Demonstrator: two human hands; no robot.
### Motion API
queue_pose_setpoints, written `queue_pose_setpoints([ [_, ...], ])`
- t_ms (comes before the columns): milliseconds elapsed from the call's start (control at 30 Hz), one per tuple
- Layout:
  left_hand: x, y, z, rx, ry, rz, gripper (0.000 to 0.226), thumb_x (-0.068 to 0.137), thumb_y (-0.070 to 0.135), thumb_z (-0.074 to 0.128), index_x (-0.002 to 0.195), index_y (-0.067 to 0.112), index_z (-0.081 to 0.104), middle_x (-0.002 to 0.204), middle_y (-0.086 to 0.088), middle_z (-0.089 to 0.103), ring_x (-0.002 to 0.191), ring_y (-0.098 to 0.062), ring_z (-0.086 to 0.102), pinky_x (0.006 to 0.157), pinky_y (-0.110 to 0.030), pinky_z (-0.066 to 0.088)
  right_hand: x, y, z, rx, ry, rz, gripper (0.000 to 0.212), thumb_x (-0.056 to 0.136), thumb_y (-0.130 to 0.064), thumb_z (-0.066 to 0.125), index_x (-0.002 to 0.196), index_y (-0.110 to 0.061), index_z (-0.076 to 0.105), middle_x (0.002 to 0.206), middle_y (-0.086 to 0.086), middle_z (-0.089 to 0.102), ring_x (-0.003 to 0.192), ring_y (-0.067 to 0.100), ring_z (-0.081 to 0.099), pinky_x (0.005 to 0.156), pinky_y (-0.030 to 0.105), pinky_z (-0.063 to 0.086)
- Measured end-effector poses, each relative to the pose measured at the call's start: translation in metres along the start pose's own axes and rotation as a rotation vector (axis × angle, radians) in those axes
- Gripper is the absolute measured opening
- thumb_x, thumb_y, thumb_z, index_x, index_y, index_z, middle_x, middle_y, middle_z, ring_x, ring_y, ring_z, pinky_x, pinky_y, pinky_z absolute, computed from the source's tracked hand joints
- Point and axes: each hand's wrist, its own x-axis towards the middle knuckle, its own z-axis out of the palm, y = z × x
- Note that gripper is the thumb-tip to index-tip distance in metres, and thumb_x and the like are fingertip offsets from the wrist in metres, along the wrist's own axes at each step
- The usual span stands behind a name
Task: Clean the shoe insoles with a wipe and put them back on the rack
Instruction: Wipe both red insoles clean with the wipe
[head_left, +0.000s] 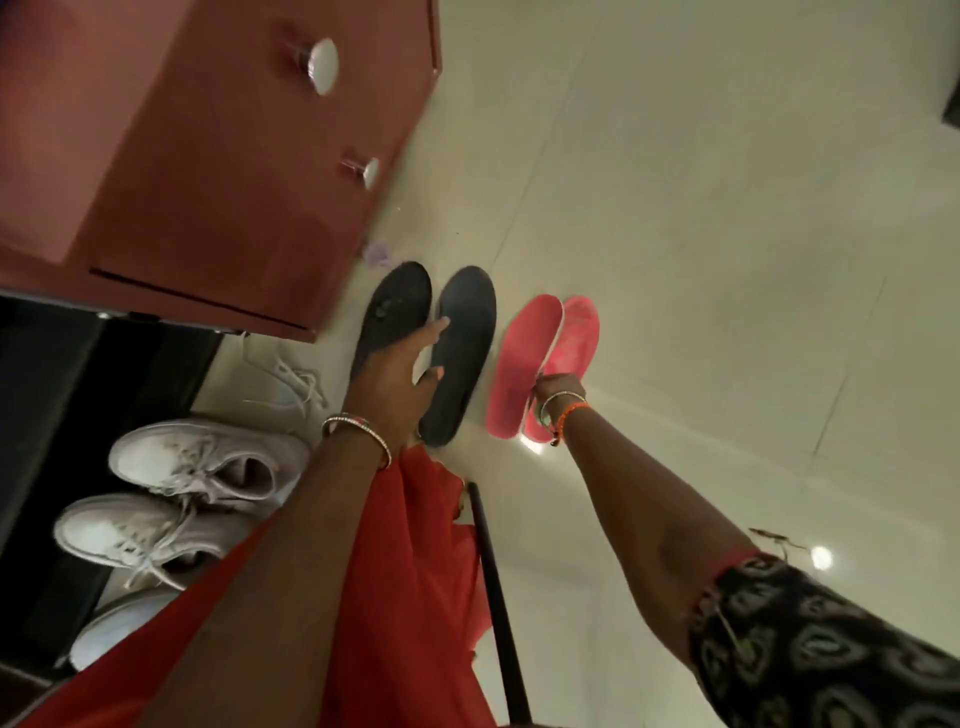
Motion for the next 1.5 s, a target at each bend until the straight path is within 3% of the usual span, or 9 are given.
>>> queue_pose_setpoints([
  [167, 0.020, 0.003, 0.020, -0.005, -0.074, 0.039, 0.054, 0.089, 0.004, 0.058, 0.138, 0.024, 0.047, 0.130, -0.003, 0.058, 0.119, -0.015, 0.054, 0.093, -0.016, 0.036, 0.011, 0.003, 0.000, -0.268, 0.142, -0.137, 0.028, 0.086, -0.020, 0.051, 0.108, -0.009, 0.065, 0.110, 0.016, 0.065, 0.101, 0.035, 0.061, 0.080, 0.033, 0.046],
  [433, 0.028, -0.010, 0.027, -0.034, -0.112, -0.030, 0.051, 0.091, 0.001, 0.054, 0.138, 0.020, 0.046, 0.131, -0.005, 0.056, 0.120, -0.018, 0.051, 0.091, -0.018, 0.038, 0.039, 0.013, -0.007, -0.263, 0.317, 0.110, 0.049, 0.082, -0.031, 0.064, 0.121, -0.010, 0.042, 0.122, 0.010, 0.054, 0.109, 0.030, 0.058, 0.094, 0.037, 0.040],
  [867, 0.020, 0.002, -0.018, -0.142, 0.029, 0.040, 0.043, 0.085, -0.010, 0.050, 0.124, 0.007, 0.058, 0.106, -0.014, 0.064, 0.094, -0.017, 0.063, 0.093, -0.032, 0.049, -0.022, -0.048, -0.028, 0.033, 0.186, -0.150, 0.032, 0.090, -0.023, 0.053, 0.111, 0.001, 0.053, 0.114, 0.017, 0.060, 0.103, 0.034, 0.058, 0.076, 0.033, 0.042],
  [1000, -0.008, 0.027, -0.056, -0.362, 0.125, -0.006, 0.035, 0.086, -0.016, 0.047, 0.116, 0.002, 0.055, 0.084, 0.000, 0.059, 0.068, 0.012, 0.058, 0.072, -0.003, 0.043, -0.095, -0.097, -0.038, 0.179, -0.027, -0.331, 0.010, 0.087, -0.013, 0.056, 0.083, -0.006, 0.050, 0.081, 0.012, 0.053, 0.069, 0.023, 0.051, 0.057, 0.028, 0.035],
  [1133, -0.048, 0.065, -0.105, -0.709, 0.292, -0.171, 0.020, 0.096, 0.017, 0.049, 0.114, 0.016, 0.059, 0.090, 0.005, 0.063, 0.078, 0.000, 0.058, 0.069, -0.014, 0.044, -0.194, -0.136, -0.042, 0.332, -0.354, -0.480, 0.017, 0.084, -0.005, 0.062, 0.072, -0.009, 0.050, 0.061, 0.003, 0.049, 0.039, 0.007, 0.046, 0.038, 0.018, 0.033],
  [1200, -0.081, 0.075, -0.135, -1.011, 0.215, -0.338, 0.027, 0.095, 0.041, 0.042, 0.106, 0.024, 0.061, 0.098, 0.002, 0.066, 0.091, -0.015, 0.058, 0.080, -0.032, 0.044, -0.250, -0.147, -0.031, 0.351, -0.541, -0.557, 0.012, 0.085, -0.005, 0.061, 0.077, -0.011, 0.054, 0.062, 0.000, 0.052, 0.044, 0.006, 0.048, 0.039, 0.018, 0.035],
  [1300, -0.143, 0.082, -0.168, -1.384, 0.102, -0.262, 0.052, 0.086, 0.052, 0.040, 0.112, 0.015, 0.063, 0.115, -0.010, 0.066, 0.100, -0.028, 0.063, 0.085, -0.052, 0.049, -0.321, -0.152, -0.008, 0.300, -0.761, -0.639, 0.006, 0.084, -0.008, 0.062, 0.082, -0.012, 0.059, 0.070, 0.004, 0.057, 0.051, 0.010, 0.050, 0.041, 0.018, 0.035],
  [1433, -0.228, 0.078, -0.195, -1.617, 0.217, -0.100, 0.060, 0.082, 0.054, 0.041, 0.113, 0.009, 0.067, 0.118, -0.017, 0.065, 0.094, -0.036, 0.067, 0.072, -0.048, 0.057, -0.403, -0.145, 0.021, 0.228, -1.068, -0.714, 0.010, 0.087, -0.002, 0.056, 0.085, -0.010, 0.061, 0.064, -0.001, 0.063, 0.049, 0.006, 0.057, 0.043, 0.017, 0.042],
  [1500, -0.264, 0.075, -0.205, -1.670, 0.310, -0.035, 0.062, 0.081, 0.056, 0.042, 0.111, 0.007, 0.066, 0.106, -0.017, 0.067, 0.074, -0.033, 0.069, 0.061, -0.039, 0.058, -0.440, -0.134, 0.028, 0.145, -1.212, -0.811, 0.016, 0.087, 0.005, 0.055, 0.094, -0.009, 0.060, 0.081, 0.003, 0.065, 0.070, 0.012, 0.062, 0.068, 0.023, 0.052],
])
